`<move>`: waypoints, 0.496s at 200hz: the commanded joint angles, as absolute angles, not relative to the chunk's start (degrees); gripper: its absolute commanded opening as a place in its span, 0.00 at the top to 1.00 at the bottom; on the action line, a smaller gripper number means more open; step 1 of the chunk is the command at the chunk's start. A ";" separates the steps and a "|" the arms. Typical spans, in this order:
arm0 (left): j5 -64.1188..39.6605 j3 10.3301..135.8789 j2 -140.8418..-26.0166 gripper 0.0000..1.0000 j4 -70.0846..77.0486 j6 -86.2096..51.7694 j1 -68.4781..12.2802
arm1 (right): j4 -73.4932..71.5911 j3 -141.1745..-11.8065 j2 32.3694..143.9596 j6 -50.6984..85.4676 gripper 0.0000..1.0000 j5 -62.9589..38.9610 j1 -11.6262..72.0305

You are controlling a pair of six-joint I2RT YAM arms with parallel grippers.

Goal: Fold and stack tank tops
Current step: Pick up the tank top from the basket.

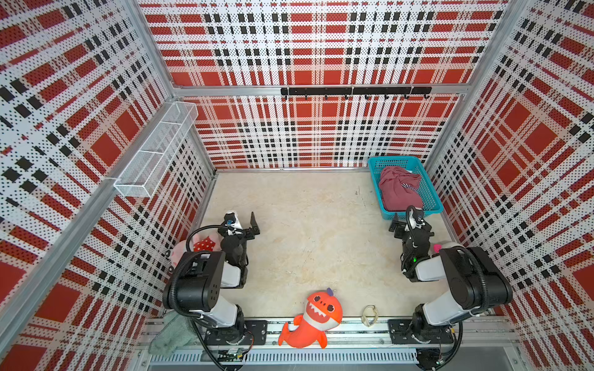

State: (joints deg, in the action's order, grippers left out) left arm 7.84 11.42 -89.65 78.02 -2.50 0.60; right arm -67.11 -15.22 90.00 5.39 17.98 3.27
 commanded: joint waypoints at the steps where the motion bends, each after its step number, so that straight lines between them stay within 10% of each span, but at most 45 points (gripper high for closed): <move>1: 8.21 12.04 -90.13 0.02 79.98 -1.76 0.92 | -68.61 -15.66 90.26 4.75 0.00 17.84 3.67; 99: 8.17 12.09 -90.09 0.02 79.89 -1.76 0.97 | -67.91 -15.99 90.18 5.10 0.00 16.76 3.34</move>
State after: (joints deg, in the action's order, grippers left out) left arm 7.84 11.42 -89.65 78.00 -2.50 0.60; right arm -67.05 -15.22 90.00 5.41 17.39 3.25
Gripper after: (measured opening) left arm 0.983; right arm 0.999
